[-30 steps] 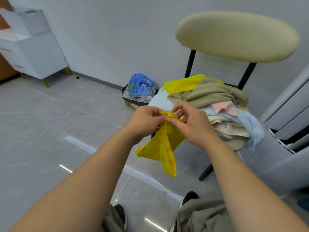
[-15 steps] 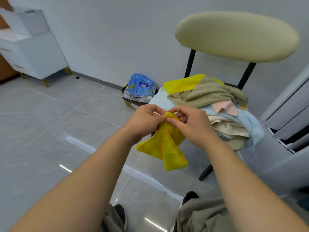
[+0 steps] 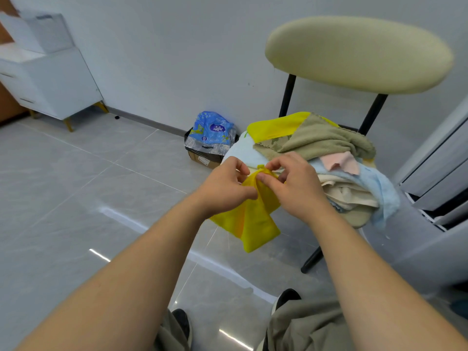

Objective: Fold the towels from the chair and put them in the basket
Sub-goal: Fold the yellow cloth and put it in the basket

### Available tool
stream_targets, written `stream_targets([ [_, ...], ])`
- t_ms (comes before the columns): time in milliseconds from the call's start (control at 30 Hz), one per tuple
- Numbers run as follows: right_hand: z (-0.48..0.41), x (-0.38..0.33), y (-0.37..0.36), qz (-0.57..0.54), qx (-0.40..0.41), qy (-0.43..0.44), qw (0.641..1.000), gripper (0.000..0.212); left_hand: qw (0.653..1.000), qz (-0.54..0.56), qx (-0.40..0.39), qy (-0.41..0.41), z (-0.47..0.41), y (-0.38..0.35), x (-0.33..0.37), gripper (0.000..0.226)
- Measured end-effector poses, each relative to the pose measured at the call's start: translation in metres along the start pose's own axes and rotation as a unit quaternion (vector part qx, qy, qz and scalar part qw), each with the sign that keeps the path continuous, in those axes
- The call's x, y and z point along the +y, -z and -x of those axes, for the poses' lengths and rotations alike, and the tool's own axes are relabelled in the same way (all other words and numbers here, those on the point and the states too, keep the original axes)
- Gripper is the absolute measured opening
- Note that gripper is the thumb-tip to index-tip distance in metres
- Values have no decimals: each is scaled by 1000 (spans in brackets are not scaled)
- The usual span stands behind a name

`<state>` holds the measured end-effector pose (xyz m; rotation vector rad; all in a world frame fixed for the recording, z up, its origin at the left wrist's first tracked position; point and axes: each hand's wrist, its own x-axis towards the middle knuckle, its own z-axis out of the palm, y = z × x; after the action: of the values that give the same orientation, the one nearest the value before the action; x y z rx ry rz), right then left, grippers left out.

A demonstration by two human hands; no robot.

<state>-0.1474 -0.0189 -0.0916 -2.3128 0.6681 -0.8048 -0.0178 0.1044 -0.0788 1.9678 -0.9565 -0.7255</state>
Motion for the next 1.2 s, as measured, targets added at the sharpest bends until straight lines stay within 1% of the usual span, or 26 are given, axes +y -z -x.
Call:
stream_targets([
  [67,0,-1,2,-3,17,-8,1000,15,991,-120,28,-44,1,-5,-4,54],
  [100,0,-2,4,0,22,-11,1000,14,986,-153,42,-60,1,-7,-6,59],
  [167,1,-1,4,10,25,-14,1000,15,980,-174,66,-76,0,-11,-10,64],
  [233,1,-1,2,14,24,-11,1000,16,976,-186,81,-84,-3,-13,-11,65],
  [333,1,1,2,2,38,-5,999,14,970,-213,77,-88,-5,-14,-14,58],
  [433,0,4,2,1,42,-11,999,14,966,-241,51,-74,-7,-11,-15,47],
  [567,0,5,4,-2,50,-41,998,15,952,-297,24,-65,-10,-6,-16,32],
  [633,-1,5,6,-13,60,-63,996,15,944,-323,14,-63,-12,-2,-19,21],
  [733,-3,10,5,-59,36,-109,992,13,940,-336,4,-52,-15,5,-22,13],
  [833,-4,19,2,-78,16,-131,988,13,942,-333,5,-40,-16,15,-24,7],
  [967,-8,25,3,-94,32,-143,985,15,954,-294,39,-42,-15,26,-29,19],
  [1100,-10,29,6,-91,54,-160,981,17,949,-298,67,-74,-14,35,-30,26],
  [1200,-10,32,7,-84,61,-169,980,15,948,-297,60,-98,-13,37,-28,29],
])
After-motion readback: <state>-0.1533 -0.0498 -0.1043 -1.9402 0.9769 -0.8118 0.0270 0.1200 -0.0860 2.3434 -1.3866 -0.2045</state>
